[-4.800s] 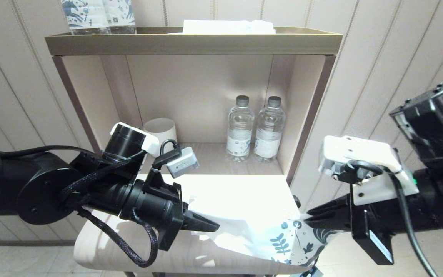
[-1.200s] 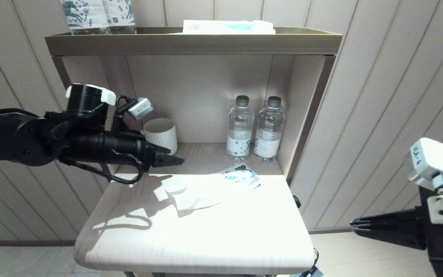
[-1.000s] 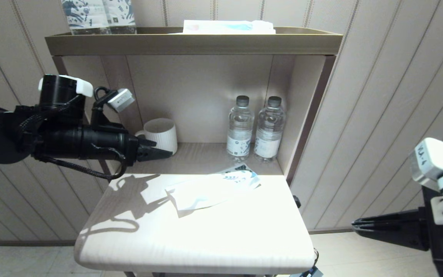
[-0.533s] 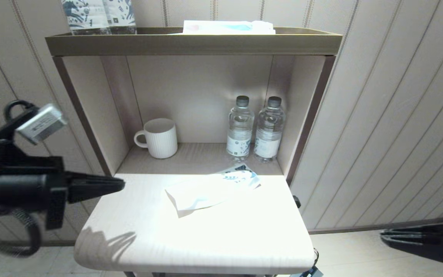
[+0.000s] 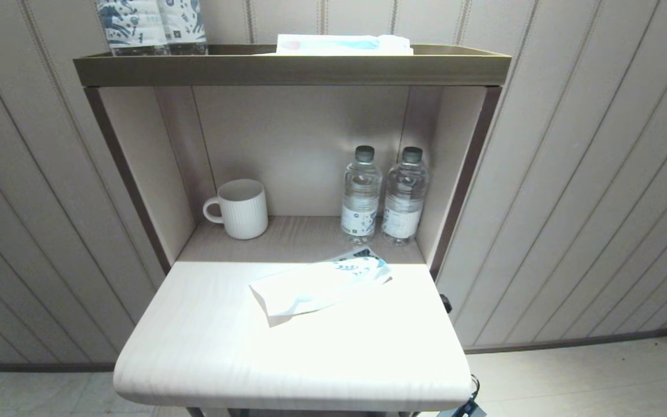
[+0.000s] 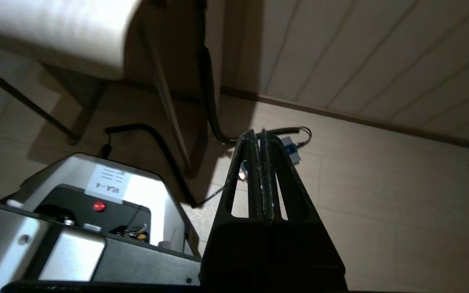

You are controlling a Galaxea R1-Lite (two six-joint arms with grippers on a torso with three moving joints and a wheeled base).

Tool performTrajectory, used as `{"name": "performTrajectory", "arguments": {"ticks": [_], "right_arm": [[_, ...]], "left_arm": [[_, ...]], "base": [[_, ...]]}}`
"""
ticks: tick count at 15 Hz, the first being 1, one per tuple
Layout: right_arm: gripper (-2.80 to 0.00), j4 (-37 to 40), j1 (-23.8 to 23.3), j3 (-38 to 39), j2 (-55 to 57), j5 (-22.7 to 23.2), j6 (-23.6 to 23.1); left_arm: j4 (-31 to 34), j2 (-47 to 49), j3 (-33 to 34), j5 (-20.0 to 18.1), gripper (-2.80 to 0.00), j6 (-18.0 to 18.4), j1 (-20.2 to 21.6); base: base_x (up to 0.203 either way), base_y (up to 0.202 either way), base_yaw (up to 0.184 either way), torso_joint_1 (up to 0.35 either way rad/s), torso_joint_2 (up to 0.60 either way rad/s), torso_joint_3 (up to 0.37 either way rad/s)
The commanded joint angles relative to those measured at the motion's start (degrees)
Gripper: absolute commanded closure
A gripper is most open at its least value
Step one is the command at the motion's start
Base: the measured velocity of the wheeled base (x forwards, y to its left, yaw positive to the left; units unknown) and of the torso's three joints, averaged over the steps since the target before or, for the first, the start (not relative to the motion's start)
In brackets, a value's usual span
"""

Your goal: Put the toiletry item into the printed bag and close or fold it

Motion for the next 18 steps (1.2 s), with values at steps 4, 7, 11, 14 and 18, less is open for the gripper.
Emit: {"name": "performTrajectory", "arguments": {"ticks": [4, 7, 11, 14, 18], "right_arm": [[0.00, -16.7, -7.3, 24.6, -19.6, -2.2, -1.8], [0.00, -23.2, -9.0, 26.9, -27.2, -3.1, -1.6], [0.00, -27.3, -9.4, 29.1, -26.8, -2.4, 3.2], [0.00, -27.7, -9.5, 29.1, -26.8, -2.0, 3.2], [0.00, -27.7, -9.5, 29.1, -26.8, -2.1, 3.4]], "left_arm": [[-3.6, -18.5, 15.9, 8.7, 0.00, -0.6, 8.2], [-21.4, -25.3, 29.6, 10.4, 0.00, 5.0, 7.6], [-23.9, -26.2, 31.3, 8.1, 0.00, -0.7, 7.4], [-20.1, -26.2, 32.4, 0.7, 0.00, -7.5, 7.3], [-20.5, -26.2, 32.4, 1.3, 0.00, -8.0, 7.2]], "base": [[0.000, 0.000, 0.000, 0.000, 0.00, 0.000], [0.000, 0.000, 0.000, 0.000, 0.00, 0.000], [0.000, 0.000, 0.000, 0.000, 0.00, 0.000], [0.000, 0.000, 0.000, 0.000, 0.00, 0.000], [0.000, 0.000, 0.000, 0.000, 0.00, 0.000]]}}
